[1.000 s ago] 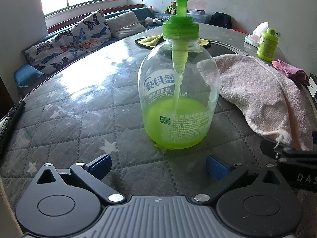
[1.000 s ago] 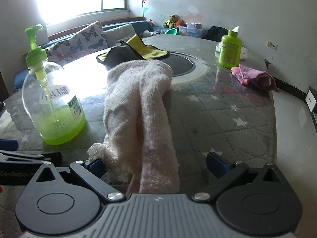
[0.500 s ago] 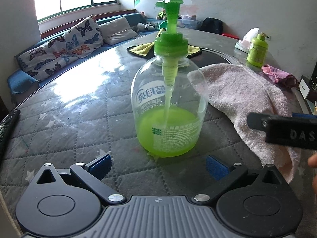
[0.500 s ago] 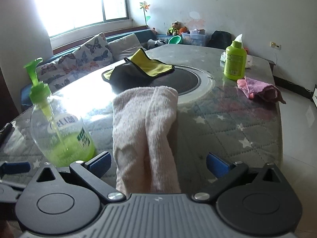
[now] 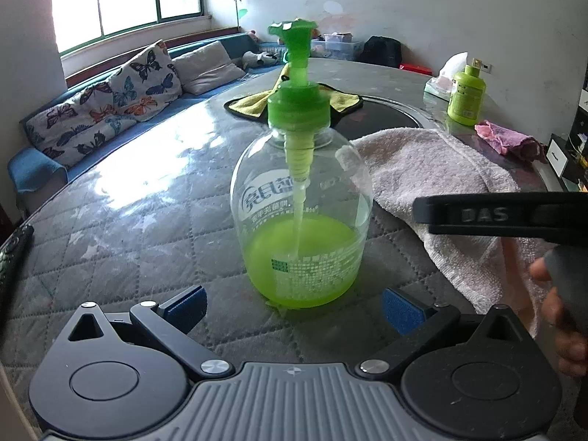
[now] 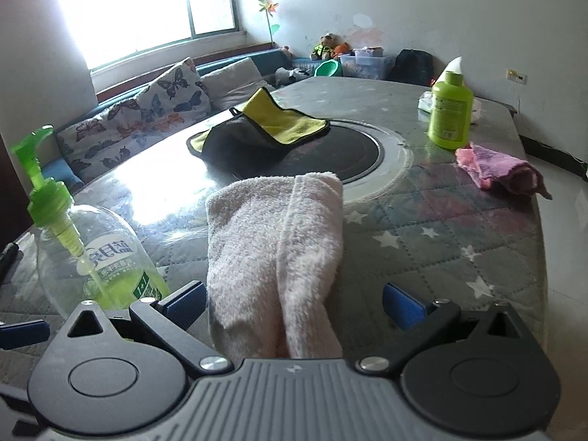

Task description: Clean container

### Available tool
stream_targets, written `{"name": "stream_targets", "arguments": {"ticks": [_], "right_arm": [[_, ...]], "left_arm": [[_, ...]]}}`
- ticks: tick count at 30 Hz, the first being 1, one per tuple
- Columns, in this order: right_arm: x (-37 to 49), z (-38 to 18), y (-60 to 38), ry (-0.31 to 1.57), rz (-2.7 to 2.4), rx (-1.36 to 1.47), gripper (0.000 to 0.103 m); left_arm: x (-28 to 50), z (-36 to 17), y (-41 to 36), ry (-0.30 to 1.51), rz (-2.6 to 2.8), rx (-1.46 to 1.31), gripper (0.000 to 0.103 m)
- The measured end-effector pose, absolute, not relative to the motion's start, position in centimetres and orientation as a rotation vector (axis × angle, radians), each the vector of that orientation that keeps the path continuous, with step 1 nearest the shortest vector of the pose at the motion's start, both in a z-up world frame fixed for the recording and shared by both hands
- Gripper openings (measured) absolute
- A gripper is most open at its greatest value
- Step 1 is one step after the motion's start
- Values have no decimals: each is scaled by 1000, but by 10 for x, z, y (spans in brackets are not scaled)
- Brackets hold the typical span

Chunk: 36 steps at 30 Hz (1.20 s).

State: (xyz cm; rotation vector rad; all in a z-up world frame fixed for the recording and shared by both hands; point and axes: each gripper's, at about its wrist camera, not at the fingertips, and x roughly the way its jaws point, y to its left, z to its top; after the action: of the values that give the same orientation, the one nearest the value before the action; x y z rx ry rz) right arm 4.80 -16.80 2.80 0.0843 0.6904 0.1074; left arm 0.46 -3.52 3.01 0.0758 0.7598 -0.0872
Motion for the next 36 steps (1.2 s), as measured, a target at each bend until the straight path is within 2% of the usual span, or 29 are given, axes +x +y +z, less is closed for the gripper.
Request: {"name": "stream_targets", "arguments": {"ticks": [5,9,10,12,15,26,28,30,31,33,36], "right_arm": [[60,19,-166,718,115,86,93],[61,12,-164,739,124,98,80],[61,11,-164,743,126,106,79],[60,10,-164,736,123,113,68],[60,12,-166,733,134,132,60],[63,20,-158,700,147,90,66],[64,19,-159,708,149,98,62],[63,20,-163,709,153,117,52],[63,20,-164,710,156,128,49],[62,22,-167,711,160,149,41],[60,24,-172,711,166,181,34]], "left_arm": [[8,32,-33,753,-105,67,103],[9,34,-31,734,-133,55,103],[10,35,-31,727,-142,55,103],[11,36,-31,718,-151,55,103],[12,35,-31,711,-149,52,103],[15,36,-33,678,-141,71,102],[17,36,-31,683,-149,61,96],[18,36,-29,692,-164,49,88],[19,36,-29,694,-166,47,83],[19,36,-27,694,-164,49,79],[18,36,-25,686,-179,59,78]]}}
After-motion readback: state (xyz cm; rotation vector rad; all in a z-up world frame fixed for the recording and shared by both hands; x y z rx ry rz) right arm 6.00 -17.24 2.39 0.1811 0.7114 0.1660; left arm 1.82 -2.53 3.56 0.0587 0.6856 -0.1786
